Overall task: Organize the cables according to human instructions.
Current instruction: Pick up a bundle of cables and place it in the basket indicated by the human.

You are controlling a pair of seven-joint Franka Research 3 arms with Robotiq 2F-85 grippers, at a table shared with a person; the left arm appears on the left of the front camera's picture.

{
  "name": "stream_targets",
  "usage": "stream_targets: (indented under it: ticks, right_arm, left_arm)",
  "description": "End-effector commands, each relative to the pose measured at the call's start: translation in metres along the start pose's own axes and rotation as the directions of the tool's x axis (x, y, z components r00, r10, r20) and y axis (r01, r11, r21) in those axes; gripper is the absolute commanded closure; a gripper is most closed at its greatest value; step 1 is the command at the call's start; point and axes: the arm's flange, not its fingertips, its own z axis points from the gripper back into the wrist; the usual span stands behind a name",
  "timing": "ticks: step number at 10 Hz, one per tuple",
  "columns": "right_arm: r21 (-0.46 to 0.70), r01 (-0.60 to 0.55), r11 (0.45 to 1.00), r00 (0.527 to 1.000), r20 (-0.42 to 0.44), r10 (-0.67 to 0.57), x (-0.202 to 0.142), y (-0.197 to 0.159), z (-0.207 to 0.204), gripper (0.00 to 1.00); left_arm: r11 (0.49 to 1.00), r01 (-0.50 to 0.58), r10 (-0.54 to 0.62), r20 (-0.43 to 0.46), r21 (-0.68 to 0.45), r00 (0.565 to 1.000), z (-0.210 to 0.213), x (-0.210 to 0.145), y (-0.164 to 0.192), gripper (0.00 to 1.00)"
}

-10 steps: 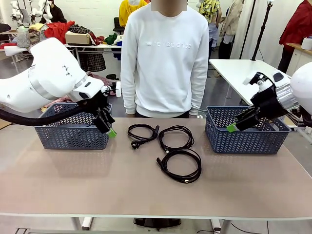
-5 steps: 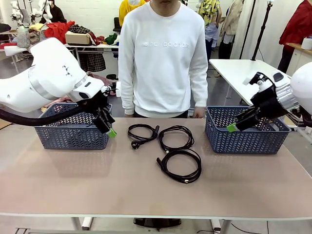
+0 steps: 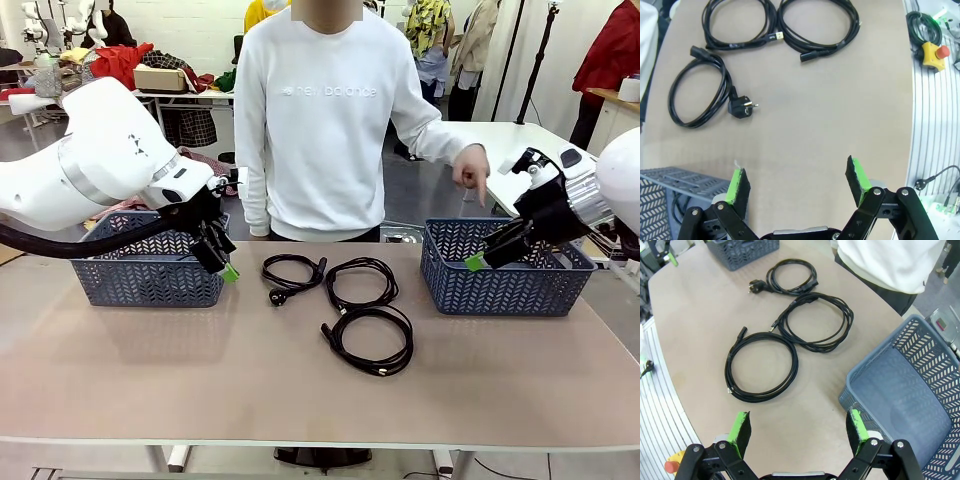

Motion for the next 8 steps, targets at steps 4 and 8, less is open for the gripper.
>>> stream_targets:
  ticks: [4,8]
  right_arm:
    - [0.015,-0.012,1.0,1.0,0.017,0.011,-0.0004,-0.0036,-0.0016,0.0]
    - [0.015,-0.012,1.0,1.0,0.017,0.011,-0.0004,-0.0036,-0.0016,0.0]
  left_arm:
    - [1.0,-0.001,0.001,0.001,-0.003,1.0,0.0012,0.0004,0.0012,0.0]
    - [1.0,-0.001,0.001,0.001,-0.003,1.0,0.0012,0.0004,0.0012,0.0]
